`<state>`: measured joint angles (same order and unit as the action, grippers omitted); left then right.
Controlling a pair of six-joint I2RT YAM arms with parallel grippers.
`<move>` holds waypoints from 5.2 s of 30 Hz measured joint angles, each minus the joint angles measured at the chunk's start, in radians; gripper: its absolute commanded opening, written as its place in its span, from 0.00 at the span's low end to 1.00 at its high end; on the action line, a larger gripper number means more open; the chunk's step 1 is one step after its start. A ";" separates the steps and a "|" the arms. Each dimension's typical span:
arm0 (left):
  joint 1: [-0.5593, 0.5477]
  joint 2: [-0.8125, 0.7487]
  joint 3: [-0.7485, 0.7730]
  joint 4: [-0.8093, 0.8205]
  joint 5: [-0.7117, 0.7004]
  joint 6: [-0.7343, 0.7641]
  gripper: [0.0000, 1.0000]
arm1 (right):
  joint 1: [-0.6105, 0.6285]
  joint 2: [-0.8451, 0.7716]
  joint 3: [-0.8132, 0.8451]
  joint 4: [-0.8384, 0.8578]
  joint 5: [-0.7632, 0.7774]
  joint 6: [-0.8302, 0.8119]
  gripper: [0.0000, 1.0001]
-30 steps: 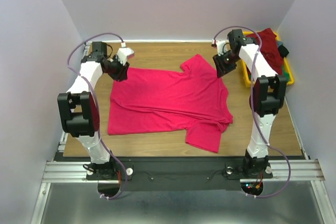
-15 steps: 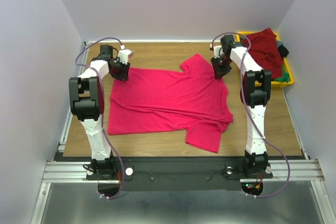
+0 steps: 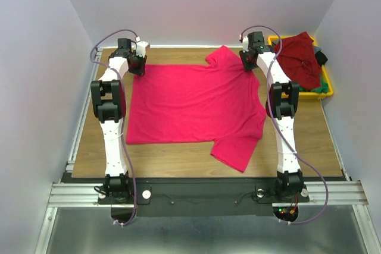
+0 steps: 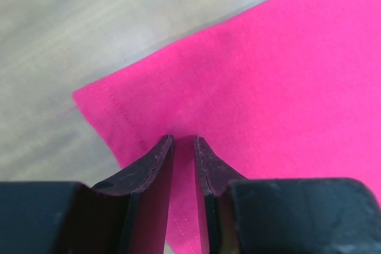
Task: Fold and stack the t-shirts
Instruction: Flatten the tshirt out
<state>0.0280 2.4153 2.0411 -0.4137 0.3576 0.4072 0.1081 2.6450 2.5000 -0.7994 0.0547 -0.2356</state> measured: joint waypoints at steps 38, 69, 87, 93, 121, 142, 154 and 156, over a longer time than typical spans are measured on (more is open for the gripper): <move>0.006 -0.893 -0.744 -0.294 0.266 0.546 0.33 | 0.015 -1.009 -0.784 -0.202 -0.444 -0.269 0.48; -0.156 -1.047 -1.341 -0.125 -0.139 0.734 0.15 | 0.510 -0.944 -1.537 -0.250 -0.216 -0.217 0.44; -0.110 -1.062 -0.949 -0.423 0.096 0.809 0.48 | 0.372 -1.009 -1.001 -0.380 -0.454 -0.266 0.77; -0.050 -0.872 -0.627 -0.303 0.293 0.584 0.59 | 0.013 -0.678 -0.479 -0.260 -0.461 -0.172 0.76; 0.059 -0.351 -0.325 0.170 0.272 -0.031 0.62 | -0.036 -0.021 -0.140 0.332 -0.208 0.169 0.73; 0.055 0.042 0.127 0.107 0.104 -0.076 0.63 | -0.062 -0.049 -0.221 0.389 -0.285 0.146 0.04; 0.033 0.068 0.117 0.044 0.095 -0.039 0.33 | -0.059 -0.122 -0.331 0.353 -0.326 0.093 0.01; 0.032 0.066 0.090 0.046 0.092 -0.030 0.29 | -0.057 -0.157 -0.381 0.333 -0.326 0.076 0.01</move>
<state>0.0597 2.4813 2.1307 -0.3679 0.4500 0.3775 0.0513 2.4878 2.1189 -0.4664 -0.2710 -0.1600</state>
